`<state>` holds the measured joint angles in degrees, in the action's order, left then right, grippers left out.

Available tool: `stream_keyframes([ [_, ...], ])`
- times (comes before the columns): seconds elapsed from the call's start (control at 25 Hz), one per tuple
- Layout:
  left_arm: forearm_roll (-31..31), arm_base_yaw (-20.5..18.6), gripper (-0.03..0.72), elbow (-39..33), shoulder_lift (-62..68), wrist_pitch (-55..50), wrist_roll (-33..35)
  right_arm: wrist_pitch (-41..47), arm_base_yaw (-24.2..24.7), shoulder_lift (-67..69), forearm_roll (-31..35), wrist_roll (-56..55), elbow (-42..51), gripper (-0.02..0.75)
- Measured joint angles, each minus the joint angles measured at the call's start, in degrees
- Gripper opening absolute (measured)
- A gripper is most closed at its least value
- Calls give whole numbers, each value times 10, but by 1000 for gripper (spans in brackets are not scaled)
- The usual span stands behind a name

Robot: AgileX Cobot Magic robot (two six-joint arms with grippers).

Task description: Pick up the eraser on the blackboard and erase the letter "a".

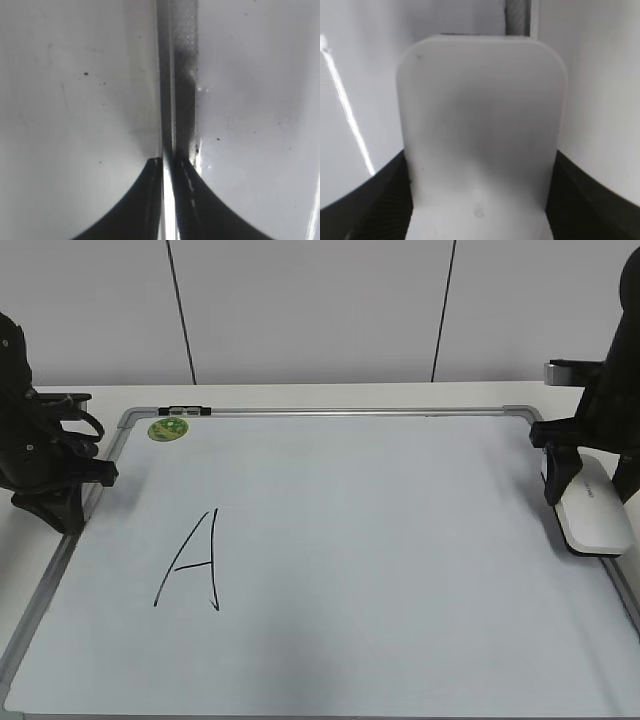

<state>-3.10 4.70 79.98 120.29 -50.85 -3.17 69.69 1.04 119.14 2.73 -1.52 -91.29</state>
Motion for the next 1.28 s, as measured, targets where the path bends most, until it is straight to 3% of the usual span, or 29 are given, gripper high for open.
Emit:
stream_keyframes([
  [1.28,0,0,55,1,0,0,0,-2,6,47,19,24,-12,533],
])
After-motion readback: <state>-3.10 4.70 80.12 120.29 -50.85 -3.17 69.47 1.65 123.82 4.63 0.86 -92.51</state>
